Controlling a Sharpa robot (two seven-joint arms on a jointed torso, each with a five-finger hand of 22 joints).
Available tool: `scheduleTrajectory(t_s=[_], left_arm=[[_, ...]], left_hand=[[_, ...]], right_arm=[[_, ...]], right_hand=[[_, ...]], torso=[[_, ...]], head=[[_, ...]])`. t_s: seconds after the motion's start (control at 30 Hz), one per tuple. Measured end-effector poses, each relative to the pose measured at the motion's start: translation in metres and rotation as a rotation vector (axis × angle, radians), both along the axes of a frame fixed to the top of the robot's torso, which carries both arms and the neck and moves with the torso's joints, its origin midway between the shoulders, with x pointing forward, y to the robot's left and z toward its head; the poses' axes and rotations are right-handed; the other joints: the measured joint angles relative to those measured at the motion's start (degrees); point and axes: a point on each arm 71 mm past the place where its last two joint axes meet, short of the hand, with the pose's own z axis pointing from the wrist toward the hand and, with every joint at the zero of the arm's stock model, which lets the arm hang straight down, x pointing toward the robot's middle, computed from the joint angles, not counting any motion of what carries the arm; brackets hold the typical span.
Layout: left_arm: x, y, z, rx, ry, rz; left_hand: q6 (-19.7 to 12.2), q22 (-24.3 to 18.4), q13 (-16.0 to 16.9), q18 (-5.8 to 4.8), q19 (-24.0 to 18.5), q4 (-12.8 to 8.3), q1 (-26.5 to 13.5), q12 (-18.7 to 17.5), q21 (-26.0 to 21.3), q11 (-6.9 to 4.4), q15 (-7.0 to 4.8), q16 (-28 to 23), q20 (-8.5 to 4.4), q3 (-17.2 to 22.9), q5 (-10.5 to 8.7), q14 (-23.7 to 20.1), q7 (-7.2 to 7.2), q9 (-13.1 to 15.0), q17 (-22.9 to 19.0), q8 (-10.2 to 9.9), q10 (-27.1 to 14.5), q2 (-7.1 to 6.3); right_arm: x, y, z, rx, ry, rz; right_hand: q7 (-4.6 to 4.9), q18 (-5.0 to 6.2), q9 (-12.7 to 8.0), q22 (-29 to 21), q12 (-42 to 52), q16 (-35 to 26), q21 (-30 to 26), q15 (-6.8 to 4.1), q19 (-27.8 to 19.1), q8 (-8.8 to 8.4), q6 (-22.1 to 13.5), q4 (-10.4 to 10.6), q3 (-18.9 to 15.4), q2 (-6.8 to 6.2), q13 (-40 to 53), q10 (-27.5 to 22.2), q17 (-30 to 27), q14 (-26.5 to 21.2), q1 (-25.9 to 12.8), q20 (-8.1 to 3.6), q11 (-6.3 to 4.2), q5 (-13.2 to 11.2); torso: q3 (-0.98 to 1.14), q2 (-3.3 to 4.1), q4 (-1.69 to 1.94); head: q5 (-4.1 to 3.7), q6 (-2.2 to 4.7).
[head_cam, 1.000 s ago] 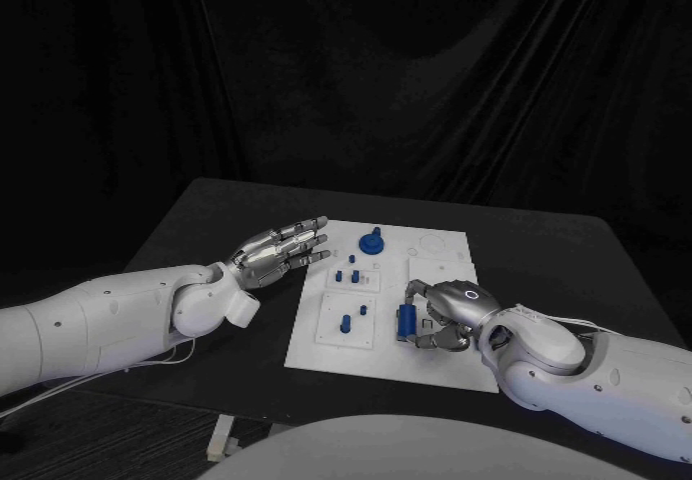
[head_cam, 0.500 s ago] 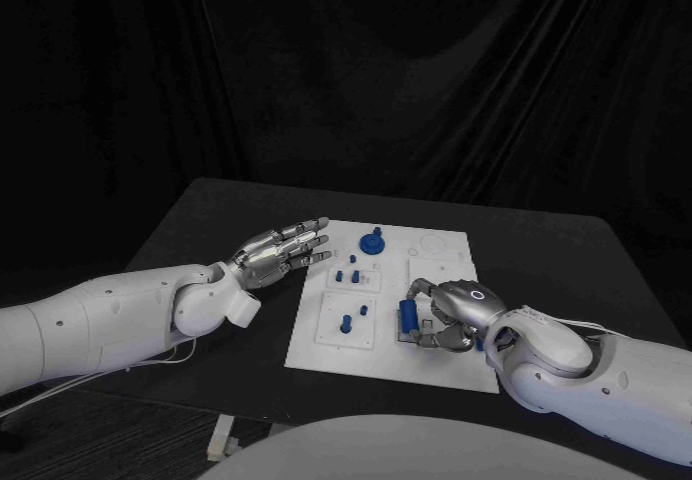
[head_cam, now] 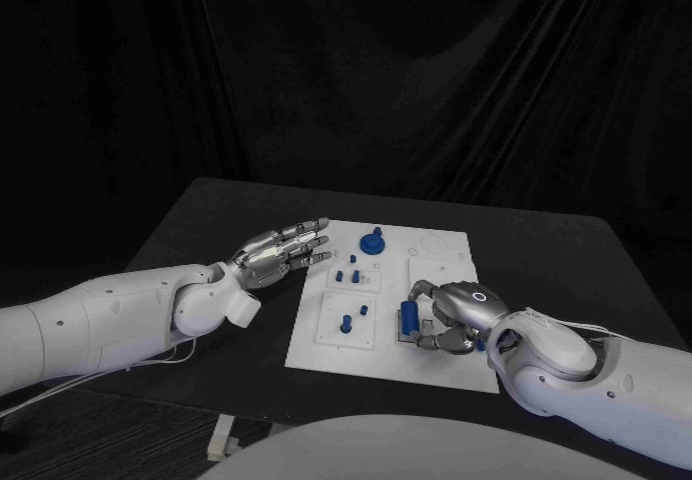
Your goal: Assemble the parts on the task board
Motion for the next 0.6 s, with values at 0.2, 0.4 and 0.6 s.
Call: scheduleTrajectory(t_s=[0.2, 0.4, 0.6], left_arm=[[0.0, 0.0003, -0.0002, 0.002, 0.001, 0.0], [0.0001, 0.001, -0.0007, 0.004, 0.003, -0.001], [-0.0001, 0.0012, -0.0012, 0.005, 0.006, -0.002]], left_hand=[[0.0, 0.0, 0.0, 0.0, 0.0, 0.0, 0.0, 0.0, 0.0, 0.0, 0.0, 0.0, 0.0, 0.0, 0.0, 0.0, 0.0, 0.0, 0.0, 0.0, 0.0, 0.0], [0.0, 0.0, 0.0, 0.0, 0.0, 0.0, -0.2, 0.0, 0.0, 0.0, 0.21, 0.2, 0.0, 0.0, 0.0, 0.2, 0.0, 0.0, 0.0, 0.0, 0.0, 0.23], [0.0, 0.0, 0.0, 0.0, 0.0, 0.0, -0.2, 0.0, 0.0, 0.0, 0.21, 0.2, 0.0, 0.0, 0.0, 0.2, 0.0, 0.0, 0.0, 0.0, 0.0, 0.23]], right_arm=[[-0.0015, 0.0013, -0.0003, -0.003, 0.01, 0.002], [-0.002, 0.0019, -0.0005, -0.007, 0.018, -0.001], [-0.0018, 0.0039, -0.0004, -0.012, 0.025, -0.005]], right_hand=[[0.2, 0.0, 0.0, 0.0, 0.0, 0.0, 0.0, 0.0, 0.0, -0.3, 0.2, 0.7, 1.1, -0.15, 0.0, 0.0, -0.1, 0.0, -0.9, 0.0, 0.0, -1.8], [0.2, 0.0, 0.0, 0.0, 0.0, 0.0, 0.0, 0.0, 0.0, -0.66, 0.2, 1.4, 2.4, -0.3, 0.0, 0.0, -0.3, 0.0, -1.5, 0.0, 0.0, -3.2], [0.4, 0.0, 0.0, 0.0, 0.0, 0.0, -0.5, 0.0, 0.0, -0.66, 0.4, 1.5, 2.5, -0.38, 0.0, 0.0, -1.0, 0.0, -1.7, 0.0, 0.0, -3.6]], torso=[[0.0, 0.0, 0.01], [0.0, 0.0, 0.01], [0.0, -0.01, 0.02]], head=[[0.12, 0.0], [0.14, 0.0], [0.07, 0.0]])
